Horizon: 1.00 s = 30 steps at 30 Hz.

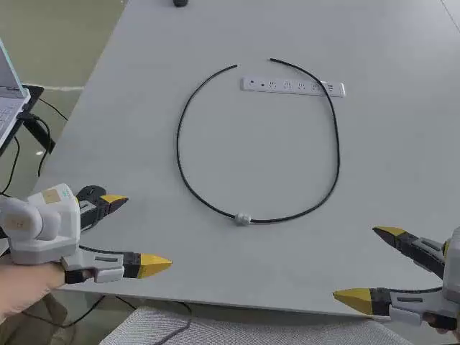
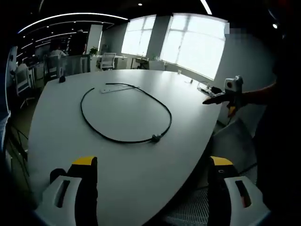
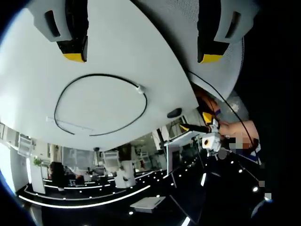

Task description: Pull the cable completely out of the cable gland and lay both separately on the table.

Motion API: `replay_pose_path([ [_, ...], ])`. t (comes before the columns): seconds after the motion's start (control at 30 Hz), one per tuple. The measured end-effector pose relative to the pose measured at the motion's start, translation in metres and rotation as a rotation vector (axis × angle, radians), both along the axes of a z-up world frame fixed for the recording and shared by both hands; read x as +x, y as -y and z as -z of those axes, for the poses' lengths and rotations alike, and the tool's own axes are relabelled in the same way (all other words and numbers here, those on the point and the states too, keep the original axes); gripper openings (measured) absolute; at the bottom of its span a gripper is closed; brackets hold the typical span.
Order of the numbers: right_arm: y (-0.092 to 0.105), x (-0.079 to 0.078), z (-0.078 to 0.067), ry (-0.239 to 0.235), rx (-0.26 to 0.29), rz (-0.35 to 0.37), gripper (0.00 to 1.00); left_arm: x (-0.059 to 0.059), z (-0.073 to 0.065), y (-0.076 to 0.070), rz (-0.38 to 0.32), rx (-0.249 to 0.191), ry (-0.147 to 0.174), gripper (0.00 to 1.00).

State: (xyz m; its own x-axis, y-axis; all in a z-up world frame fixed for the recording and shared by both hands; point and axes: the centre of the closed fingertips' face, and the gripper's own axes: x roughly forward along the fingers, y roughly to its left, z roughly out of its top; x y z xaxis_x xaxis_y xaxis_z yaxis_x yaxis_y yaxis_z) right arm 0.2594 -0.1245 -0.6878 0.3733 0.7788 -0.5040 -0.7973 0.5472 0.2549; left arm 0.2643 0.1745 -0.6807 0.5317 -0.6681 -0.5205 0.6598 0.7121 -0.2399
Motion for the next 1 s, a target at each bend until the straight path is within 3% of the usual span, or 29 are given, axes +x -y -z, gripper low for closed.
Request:
replay_pose_path([
  [0.43, -0.005, 0.009, -0.005, -0.006, 0.02, 0.002, 0.98, 0.0, 0.004, 0.005, 0.018, 0.013, -0.01, 0.98],
  [1.0, -0.04, 0.034, -0.009, 0.003, 0.009, -0.04, 0.95, -0.001, 0.005, 0.005, 0.012, 0.02, -0.007, 0.98],
])
